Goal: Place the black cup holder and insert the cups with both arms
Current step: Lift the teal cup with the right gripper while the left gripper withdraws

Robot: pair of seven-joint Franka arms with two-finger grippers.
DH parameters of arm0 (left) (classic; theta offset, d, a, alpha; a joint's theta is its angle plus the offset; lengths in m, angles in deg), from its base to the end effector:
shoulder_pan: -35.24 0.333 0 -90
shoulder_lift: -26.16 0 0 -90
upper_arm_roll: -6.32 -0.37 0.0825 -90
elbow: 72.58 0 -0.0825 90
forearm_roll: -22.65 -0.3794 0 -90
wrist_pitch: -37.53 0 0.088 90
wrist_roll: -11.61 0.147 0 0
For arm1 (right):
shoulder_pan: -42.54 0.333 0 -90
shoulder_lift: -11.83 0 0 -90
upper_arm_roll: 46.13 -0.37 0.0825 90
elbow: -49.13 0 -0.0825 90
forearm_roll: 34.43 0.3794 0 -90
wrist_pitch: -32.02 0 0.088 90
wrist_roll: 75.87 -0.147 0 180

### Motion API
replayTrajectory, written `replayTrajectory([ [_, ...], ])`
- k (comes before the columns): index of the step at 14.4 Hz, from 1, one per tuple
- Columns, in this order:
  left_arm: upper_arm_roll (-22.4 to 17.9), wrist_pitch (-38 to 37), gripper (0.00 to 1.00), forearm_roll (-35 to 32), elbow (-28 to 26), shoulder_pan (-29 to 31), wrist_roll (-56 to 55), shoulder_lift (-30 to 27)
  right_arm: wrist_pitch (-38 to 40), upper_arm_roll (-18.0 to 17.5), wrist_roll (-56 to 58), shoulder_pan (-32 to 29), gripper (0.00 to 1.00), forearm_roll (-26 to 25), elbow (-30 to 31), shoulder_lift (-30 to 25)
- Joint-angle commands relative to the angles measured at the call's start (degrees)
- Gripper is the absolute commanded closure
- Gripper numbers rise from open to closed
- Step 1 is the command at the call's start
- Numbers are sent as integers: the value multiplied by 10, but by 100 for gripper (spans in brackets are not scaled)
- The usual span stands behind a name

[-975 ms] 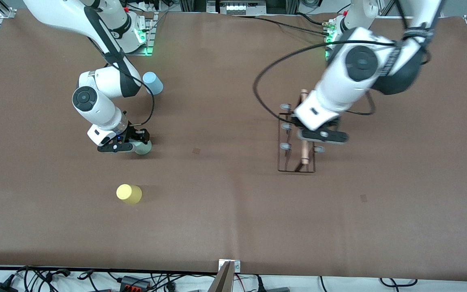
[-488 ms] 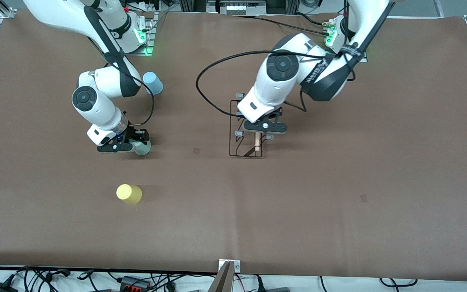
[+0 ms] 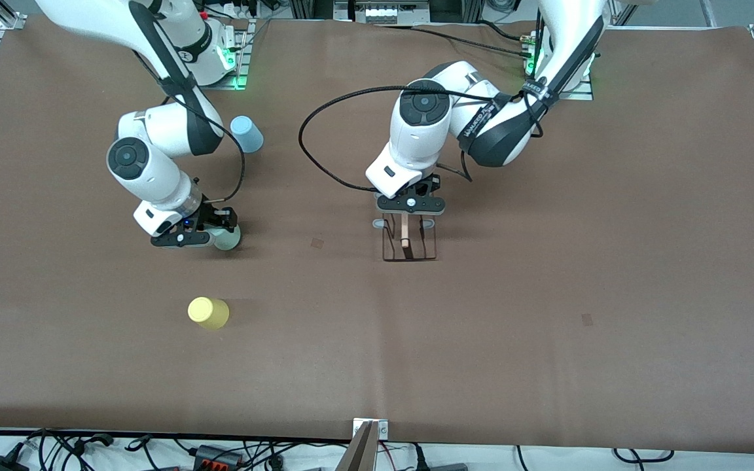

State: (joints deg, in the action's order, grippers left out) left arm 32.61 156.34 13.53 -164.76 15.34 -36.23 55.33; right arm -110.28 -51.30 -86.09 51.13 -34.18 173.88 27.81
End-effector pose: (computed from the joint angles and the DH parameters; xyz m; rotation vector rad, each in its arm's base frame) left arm 0.5249 -0.4640 0.3669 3.0796 0.0066 -0.0759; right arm 0.5608 0.1367 0.2806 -3.1075 -0.0848 -0.0344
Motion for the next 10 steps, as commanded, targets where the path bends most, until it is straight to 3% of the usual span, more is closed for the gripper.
replayTrajectory([
  [1, -2, 8, 93, -13, 22, -9, -12, 17, 54, 3, 5, -2, 85, -3, -22, -37],
  [6, -2, 21, 91, -13, 21, -10, -12, 25, 156, 7, 7, -11, 85, -3, -75, -75],
  [7, -1, 21, 83, -13, 21, -10, -12, 25, 165, 7, 8, -11, 85, -3, -84, -78],
  [9, -1, 20, 23, -13, 21, -7, -11, 23, 190, 7, 10, -11, 85, -3, -104, -87],
  [10, -4, 21, 10, -14, 21, -6, -9, 22, 206, 8, 10, -13, 85, -3, -115, -89],
])
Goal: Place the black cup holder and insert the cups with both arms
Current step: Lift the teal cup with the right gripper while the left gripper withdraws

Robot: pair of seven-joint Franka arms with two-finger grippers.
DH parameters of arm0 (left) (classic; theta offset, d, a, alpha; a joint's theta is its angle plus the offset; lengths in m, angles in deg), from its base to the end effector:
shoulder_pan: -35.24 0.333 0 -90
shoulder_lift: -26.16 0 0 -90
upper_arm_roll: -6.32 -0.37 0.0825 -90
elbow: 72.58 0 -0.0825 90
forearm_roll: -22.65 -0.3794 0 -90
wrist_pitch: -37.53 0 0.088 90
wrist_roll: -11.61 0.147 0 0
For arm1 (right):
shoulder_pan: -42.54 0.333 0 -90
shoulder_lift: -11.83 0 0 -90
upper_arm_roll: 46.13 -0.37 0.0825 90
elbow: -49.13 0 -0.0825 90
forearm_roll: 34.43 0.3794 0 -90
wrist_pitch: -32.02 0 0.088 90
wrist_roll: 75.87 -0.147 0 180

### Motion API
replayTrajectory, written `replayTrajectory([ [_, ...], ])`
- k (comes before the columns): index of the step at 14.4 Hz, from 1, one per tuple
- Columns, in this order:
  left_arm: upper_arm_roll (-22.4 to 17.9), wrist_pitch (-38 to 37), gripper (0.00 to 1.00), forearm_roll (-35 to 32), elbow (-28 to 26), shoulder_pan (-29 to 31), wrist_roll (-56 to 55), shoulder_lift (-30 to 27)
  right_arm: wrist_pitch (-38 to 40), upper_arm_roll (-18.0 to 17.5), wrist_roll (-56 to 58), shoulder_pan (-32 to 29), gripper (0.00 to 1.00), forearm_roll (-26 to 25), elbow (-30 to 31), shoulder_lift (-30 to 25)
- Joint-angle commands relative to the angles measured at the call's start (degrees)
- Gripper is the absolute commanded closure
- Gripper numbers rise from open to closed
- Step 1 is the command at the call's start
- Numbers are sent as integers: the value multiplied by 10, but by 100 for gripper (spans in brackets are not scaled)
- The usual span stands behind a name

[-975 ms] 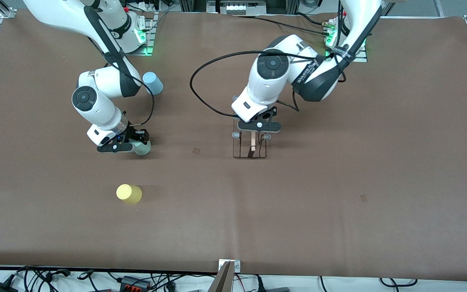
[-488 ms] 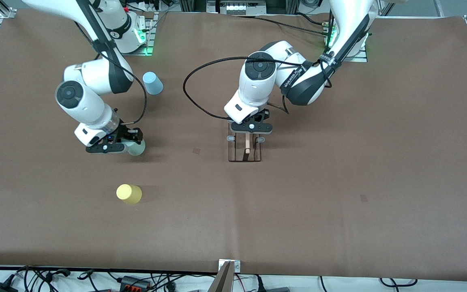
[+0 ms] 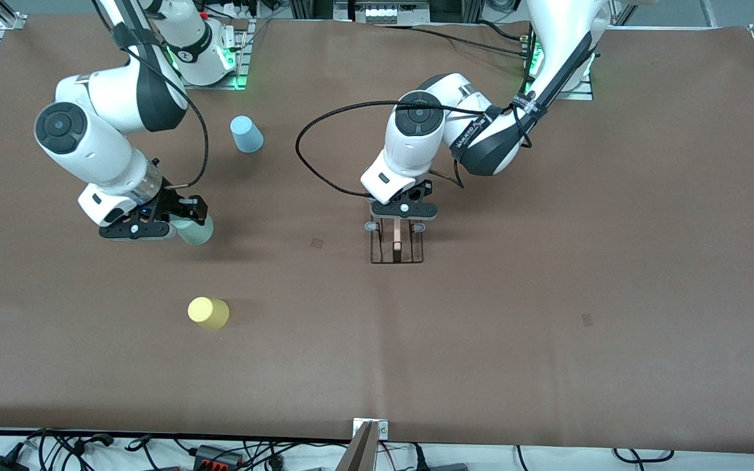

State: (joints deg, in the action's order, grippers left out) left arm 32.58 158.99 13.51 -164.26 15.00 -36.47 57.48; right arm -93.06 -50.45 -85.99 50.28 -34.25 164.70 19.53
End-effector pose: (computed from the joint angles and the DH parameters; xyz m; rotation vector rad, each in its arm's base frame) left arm 0.5303 -0.4728 0.3503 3.0532 0.0122 -0.0721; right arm 0.5736 0.1216 0.4055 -3.1223 -0.0488 -0.0452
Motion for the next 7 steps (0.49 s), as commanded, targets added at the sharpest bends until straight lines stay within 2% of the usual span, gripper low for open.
replayTrajectory([
  [1, -4, -7, 0, -14, 16, 2, -4, -4, 54, -1, 9, -4, 85, -3, -38, -8],
  [5, -4, -18, 0, -14, 16, 27, 15, -41, 105, -2, -2, -2, 85, 2, -64, -21],
  [7, -3, -58, 0, -14, 18, 57, 53, -74, 122, -9, -37, 5, 85, 7, -67, -23],
])
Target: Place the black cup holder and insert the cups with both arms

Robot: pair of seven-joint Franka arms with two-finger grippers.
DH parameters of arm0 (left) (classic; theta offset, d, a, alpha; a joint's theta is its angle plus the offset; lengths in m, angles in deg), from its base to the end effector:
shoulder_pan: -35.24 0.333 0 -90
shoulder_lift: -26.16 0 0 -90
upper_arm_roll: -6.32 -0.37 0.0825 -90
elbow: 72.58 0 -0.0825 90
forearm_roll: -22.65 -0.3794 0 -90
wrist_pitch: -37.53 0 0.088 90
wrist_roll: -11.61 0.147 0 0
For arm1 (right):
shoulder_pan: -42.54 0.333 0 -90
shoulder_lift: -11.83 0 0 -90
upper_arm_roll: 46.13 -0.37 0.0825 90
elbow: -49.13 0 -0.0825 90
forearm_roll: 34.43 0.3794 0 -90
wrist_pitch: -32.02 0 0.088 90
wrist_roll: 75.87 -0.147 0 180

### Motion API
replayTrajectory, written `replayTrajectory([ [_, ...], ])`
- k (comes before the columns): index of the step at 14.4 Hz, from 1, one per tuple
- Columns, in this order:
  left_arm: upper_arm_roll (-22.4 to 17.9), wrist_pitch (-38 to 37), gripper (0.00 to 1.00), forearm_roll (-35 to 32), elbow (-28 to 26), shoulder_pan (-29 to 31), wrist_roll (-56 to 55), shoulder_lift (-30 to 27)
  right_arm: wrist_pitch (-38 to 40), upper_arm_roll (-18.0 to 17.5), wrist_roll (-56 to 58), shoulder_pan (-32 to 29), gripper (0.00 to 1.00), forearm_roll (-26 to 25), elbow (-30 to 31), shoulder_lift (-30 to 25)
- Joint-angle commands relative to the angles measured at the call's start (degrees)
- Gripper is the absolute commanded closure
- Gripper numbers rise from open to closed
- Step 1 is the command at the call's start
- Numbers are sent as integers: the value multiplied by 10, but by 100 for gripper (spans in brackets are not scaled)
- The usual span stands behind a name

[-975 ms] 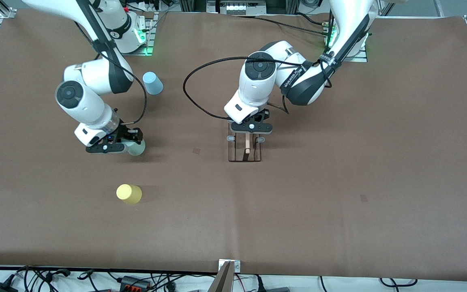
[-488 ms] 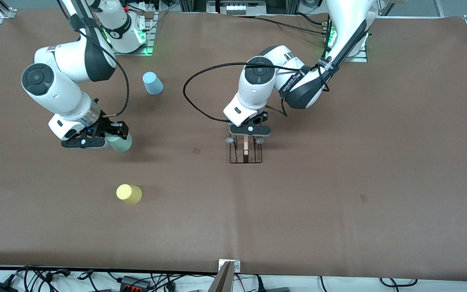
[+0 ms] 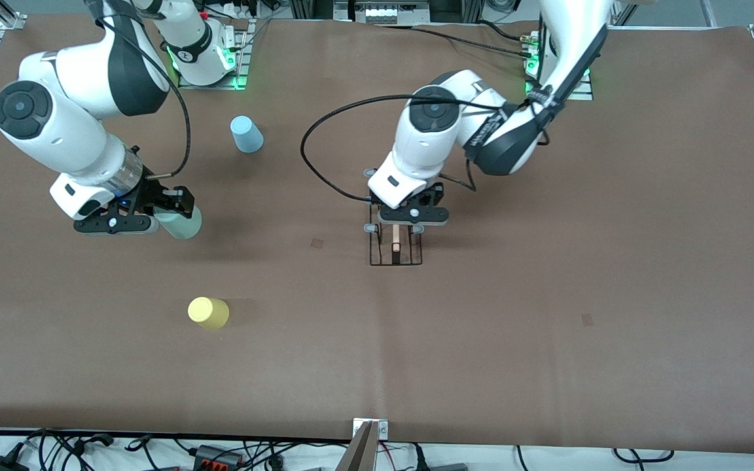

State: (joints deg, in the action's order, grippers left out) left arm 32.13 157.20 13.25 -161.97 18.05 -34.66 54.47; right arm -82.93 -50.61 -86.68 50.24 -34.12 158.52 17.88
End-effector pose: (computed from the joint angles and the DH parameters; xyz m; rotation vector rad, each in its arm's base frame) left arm 0.5627 -0.4396 0.3995 3.0380 0.0573 0.0284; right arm 0.5728 0.1229 0.4562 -3.1301 -0.0332 0.0167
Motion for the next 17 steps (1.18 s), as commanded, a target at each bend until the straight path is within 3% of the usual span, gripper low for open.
replayTrajectory([
  [1, 1, -64, 0, -11, -4, 48, 68, -61, 21, -11, -60, 21, 85, 7, -7, -7],
  [6, 3, -159, 0, -11, 10, 164, 235, -125, 12, -19, -213, 113, 85, 49, -17, 11],
  [12, 2, -202, 0, -6, 60, 303, 442, -128, -5, -28, -430, 238, 85, 49, -59, 58],
  [13, 4, -217, 0, -4, 61, 319, 459, -129, -22, -42, -466, 247, 85, 45, -60, 67],
  [15, 1, -274, 0, -6, 113, 333, 488, -128, -61, -74, -516, 250, 85, 37, -67, 91],
  [17, -1, -329, 0, -7, 146, 342, 503, -126, -78, -77, -547, 267, 85, 35, -77, 109],
])
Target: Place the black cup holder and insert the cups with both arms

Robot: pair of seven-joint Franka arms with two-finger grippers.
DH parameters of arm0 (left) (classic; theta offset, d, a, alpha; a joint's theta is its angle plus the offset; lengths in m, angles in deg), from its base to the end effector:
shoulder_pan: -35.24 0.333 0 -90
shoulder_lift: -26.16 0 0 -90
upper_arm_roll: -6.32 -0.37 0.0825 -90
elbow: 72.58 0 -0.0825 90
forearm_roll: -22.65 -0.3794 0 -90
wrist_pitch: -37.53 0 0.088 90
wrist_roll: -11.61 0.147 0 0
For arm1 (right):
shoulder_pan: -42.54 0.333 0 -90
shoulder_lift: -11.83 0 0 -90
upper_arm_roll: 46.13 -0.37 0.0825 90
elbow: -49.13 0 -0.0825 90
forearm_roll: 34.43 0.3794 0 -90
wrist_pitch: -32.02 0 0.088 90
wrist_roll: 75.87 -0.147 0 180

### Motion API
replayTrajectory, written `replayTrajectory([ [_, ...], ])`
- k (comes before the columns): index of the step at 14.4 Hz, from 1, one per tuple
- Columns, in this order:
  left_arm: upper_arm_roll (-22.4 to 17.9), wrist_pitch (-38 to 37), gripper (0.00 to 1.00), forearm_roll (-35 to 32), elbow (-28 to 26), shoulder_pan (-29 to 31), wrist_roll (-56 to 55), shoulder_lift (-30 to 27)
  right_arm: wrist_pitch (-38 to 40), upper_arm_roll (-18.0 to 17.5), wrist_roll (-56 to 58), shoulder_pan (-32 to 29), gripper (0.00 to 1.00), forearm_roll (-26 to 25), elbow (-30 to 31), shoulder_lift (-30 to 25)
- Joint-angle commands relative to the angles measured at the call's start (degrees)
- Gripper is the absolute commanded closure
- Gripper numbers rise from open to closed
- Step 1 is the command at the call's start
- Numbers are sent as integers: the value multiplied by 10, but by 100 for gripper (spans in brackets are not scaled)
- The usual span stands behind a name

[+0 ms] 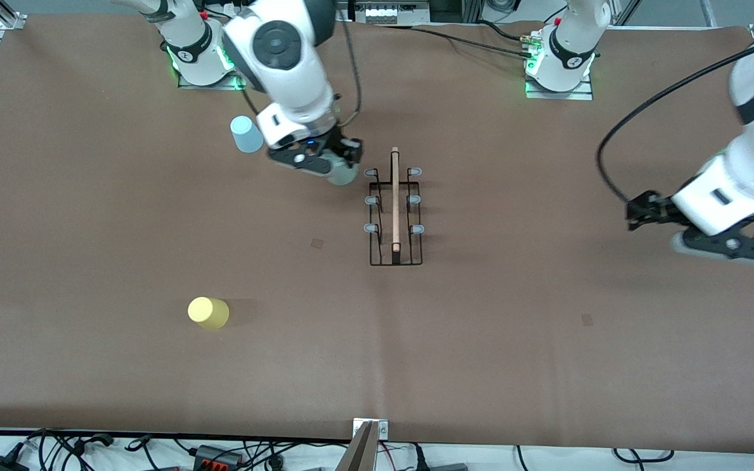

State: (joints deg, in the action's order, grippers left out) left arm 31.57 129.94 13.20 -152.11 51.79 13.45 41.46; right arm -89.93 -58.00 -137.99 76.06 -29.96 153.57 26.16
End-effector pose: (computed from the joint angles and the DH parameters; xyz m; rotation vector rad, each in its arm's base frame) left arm 0.6392 -0.0366 0.5812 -3.0763 0.2770 0.0223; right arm 0.4508 0.4535 0.4226 -2.9787 0.5100 0.0905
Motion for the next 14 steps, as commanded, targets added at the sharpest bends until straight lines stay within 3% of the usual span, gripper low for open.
replayTrajectory([
  [1, 3, -64, 0, 0, 47, 9, 24, 3, -14, -4, -48, 15, 85, -17, -33, 35],
  [3, -18, -66, 0, 1, 38, 1, 27, -25, -21, -4, -68, 28, 84, -31, -35, 50],
  [8, -234, -41, 0, 78, -60, -144, 66, -111, -31, -4, -73, 44, 84, -37, -35, 71],
  [10, -274, 27, 0, 90, -138, -172, 67, -159, -32, -4, -73, 46, 77, -48, -35, 79],
  [11, -276, 69, 0, 89, -179, -172, 72, -184, -36, -4, -73, 46, 63, -52, -35, 83],
  [12, -275, 89, 0, 86, -204, -173, 76, -198, -42, -4, -73, 46, 28, -52, -35, 87],
  [13, -271, 87, 0, 86, -210, -169, 84, -199, -44, -4, -72, 46, 0, -53, -35, 88],
  [14, -270, 84, 0, 85, -209, -166, 90, -199, -45, -4, -71, 46, 0, -53, -35, 88],
])
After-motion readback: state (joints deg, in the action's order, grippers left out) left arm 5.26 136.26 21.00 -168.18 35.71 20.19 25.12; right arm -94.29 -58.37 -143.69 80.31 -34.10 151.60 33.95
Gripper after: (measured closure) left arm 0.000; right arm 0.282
